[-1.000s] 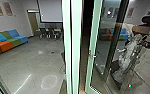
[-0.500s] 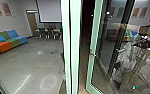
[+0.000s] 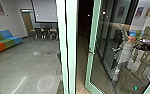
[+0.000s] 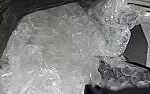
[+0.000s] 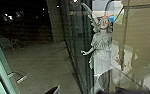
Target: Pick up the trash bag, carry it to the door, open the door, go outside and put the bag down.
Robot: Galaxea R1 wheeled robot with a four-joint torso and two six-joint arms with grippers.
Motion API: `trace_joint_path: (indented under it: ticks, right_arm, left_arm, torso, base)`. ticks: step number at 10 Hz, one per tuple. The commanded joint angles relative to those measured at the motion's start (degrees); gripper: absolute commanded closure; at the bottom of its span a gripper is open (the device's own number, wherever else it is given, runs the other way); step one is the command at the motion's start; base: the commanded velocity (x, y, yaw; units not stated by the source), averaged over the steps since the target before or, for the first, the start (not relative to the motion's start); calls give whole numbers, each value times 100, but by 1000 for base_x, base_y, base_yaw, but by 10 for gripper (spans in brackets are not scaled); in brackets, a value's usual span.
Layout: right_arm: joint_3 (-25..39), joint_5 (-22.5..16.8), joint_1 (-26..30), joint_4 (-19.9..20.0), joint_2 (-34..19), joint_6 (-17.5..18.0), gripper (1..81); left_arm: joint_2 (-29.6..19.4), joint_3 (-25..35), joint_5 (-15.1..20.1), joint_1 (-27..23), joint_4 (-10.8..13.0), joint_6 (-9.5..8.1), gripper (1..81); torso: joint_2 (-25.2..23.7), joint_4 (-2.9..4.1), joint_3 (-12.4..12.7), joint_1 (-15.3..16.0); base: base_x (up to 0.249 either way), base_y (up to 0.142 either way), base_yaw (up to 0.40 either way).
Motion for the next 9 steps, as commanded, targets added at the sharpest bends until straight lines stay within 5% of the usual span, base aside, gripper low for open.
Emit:
trace_joint_path:
  ticks: [1,3,4,6,7,9]
  right_arm:
    - [-197,-23,1006,-273,-183,-41,10]
    - [-101,-14,997,-255,-376,-33,10]
    - [-30,-14,989,-255,-465,-32,10]
    - [92,-14,936,-229,-640,-32,10]
    - [128,-14,918,-229,-693,-32,10]
    - [111,-5,865,-264,-764,-41,10]
  left_arm:
    - [2,-7,348,-253,-52,5,811]
    - [-6,-7,356,-244,-52,5,811]
    - [-6,-7,348,-252,-52,5,811]
    - [2,-7,356,-244,-52,5,811]
    - [-6,-7,356,-244,-44,5,811]
    - [11,10,356,-244,-44,5,811]
  torso:
    - [0,0,0,0]
    - [0,0,0,2]
    - [0,-138,0,5]
    - [2,-224,0,5]
    - [0,-153,0,5]
    - [0,-210,0,5]
  base:
    - [0,0,0]
    - [0,0,0]
    - [0,0,0]
    - [0,0,0]
    - [0,0,0]
    - [0,0,0]
